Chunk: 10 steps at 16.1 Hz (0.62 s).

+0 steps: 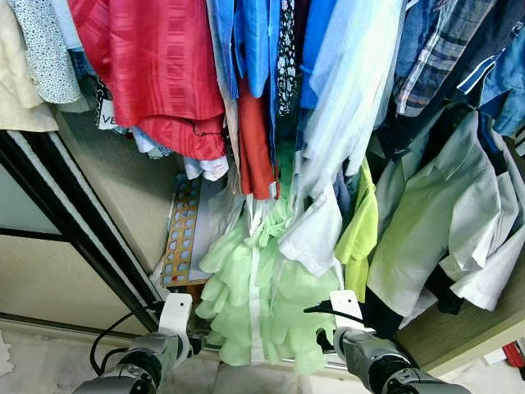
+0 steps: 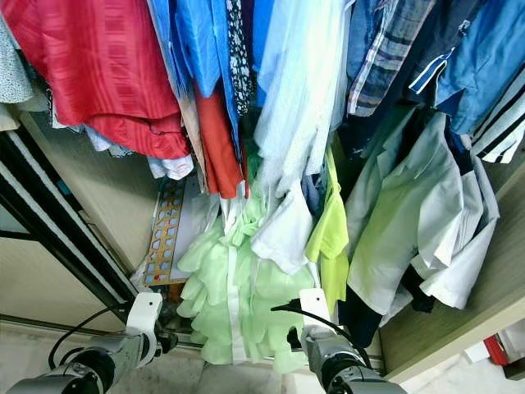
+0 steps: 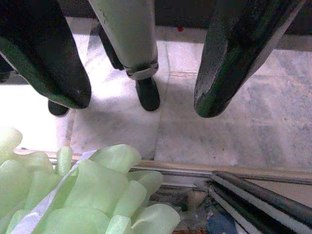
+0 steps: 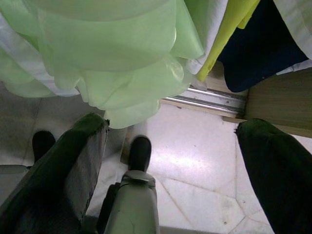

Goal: Clean up the room

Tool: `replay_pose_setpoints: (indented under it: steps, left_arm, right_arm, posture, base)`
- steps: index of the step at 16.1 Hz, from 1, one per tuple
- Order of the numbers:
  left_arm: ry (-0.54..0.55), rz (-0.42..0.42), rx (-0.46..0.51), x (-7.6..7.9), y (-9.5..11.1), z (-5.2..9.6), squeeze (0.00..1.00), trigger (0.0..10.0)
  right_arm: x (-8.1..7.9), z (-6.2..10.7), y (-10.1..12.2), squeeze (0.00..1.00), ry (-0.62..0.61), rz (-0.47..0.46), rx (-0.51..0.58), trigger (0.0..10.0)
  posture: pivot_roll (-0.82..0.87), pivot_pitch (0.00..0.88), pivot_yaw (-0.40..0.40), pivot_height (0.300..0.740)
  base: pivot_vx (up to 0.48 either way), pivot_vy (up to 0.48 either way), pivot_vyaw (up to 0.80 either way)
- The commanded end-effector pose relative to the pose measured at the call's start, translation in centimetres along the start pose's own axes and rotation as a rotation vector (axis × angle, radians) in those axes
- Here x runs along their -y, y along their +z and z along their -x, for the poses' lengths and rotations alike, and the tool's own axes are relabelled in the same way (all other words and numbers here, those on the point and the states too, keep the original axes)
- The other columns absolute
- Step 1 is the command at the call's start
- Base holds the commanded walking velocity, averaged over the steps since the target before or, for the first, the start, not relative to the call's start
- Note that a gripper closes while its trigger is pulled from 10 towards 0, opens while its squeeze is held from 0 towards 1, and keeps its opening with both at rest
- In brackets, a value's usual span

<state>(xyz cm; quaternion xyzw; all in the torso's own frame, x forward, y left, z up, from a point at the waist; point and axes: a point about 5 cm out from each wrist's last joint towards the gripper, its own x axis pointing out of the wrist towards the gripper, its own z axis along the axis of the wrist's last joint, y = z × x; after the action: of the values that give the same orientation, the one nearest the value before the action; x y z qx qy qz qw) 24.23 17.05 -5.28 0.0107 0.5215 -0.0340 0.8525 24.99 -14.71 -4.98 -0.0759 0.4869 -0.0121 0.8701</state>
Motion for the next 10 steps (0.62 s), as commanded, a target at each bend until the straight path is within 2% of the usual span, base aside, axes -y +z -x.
replay_pose_setpoints:
  steps: [1,2,9,10]
  left_arm:
    - [-0.052,0.209,0.394,2.8,8.3,1.5,0.0,10.0]
    - [-0.104,0.169,0.373,3.8,8.6,1.6,0.0,10.0]
    - [-0.091,0.183,0.378,3.7,8.6,1.5,0.0,10.0]
    - [-0.056,0.088,0.421,3.4,9.4,1.8,0.0,10.0]
  right_arm:
    - [-2.5,1.3,7.2,0.0,0.144,-0.016,0.254,10.0]
    - [-2.1,1.4,7.8,0.0,0.101,-0.057,0.259,10.0]
    - [-2.0,1.3,7.3,0.0,0.097,-0.019,0.24,10.0]
    - [-2.1,1.4,7.8,0.0,0.099,-0.025,0.259,10.0]
  posture:
    - [-0.06,0.0,0.056,0.74]
    - [-0.05,0.0,0.062,0.74]
    - [-0.06,0.0,0.059,0.74]
    - [-0.06,0.0,0.057,0.74]
  base:
    - [0.0,0.0,0.0]
    - [0.0,0.0,0.0]
    - [0.0,0.0,0.0]
    - [0.0,0.0,0.0]
